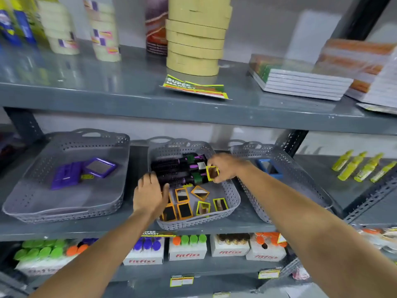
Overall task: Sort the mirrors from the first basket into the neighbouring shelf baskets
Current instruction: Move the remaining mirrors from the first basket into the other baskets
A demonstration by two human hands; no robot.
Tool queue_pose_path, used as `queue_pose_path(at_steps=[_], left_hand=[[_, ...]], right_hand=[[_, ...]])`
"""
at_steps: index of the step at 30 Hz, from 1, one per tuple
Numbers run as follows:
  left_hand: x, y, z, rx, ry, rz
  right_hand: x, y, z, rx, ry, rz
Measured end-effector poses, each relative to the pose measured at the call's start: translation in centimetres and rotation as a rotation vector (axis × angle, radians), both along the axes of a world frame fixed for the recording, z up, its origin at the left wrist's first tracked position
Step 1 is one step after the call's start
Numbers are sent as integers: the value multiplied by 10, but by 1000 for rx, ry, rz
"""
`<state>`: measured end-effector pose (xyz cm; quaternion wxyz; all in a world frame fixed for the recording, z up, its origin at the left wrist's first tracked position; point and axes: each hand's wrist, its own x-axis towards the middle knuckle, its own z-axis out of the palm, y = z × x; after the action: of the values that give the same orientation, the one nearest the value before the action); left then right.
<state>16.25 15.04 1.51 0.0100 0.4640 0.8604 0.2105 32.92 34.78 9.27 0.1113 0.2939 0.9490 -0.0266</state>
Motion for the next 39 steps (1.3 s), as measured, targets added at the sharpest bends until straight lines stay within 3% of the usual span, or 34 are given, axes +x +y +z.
queue_pose_path(at_steps=[9, 24, 31, 39], left_hand=[[4, 4, -2, -10, -175, 50], [-1, 1, -3, -45, -58, 44], [-16, -18, 16, -7, 74, -37], [-105, -94, 34, -50, 273, 105]], right_hand=[[5, 5, -40, -6, -195, 44], [-6, -3, -48, -24, -335, 37], [-19, 7, -24, 23, -136, 8], [-143, -48, 5, 182, 132, 119]])
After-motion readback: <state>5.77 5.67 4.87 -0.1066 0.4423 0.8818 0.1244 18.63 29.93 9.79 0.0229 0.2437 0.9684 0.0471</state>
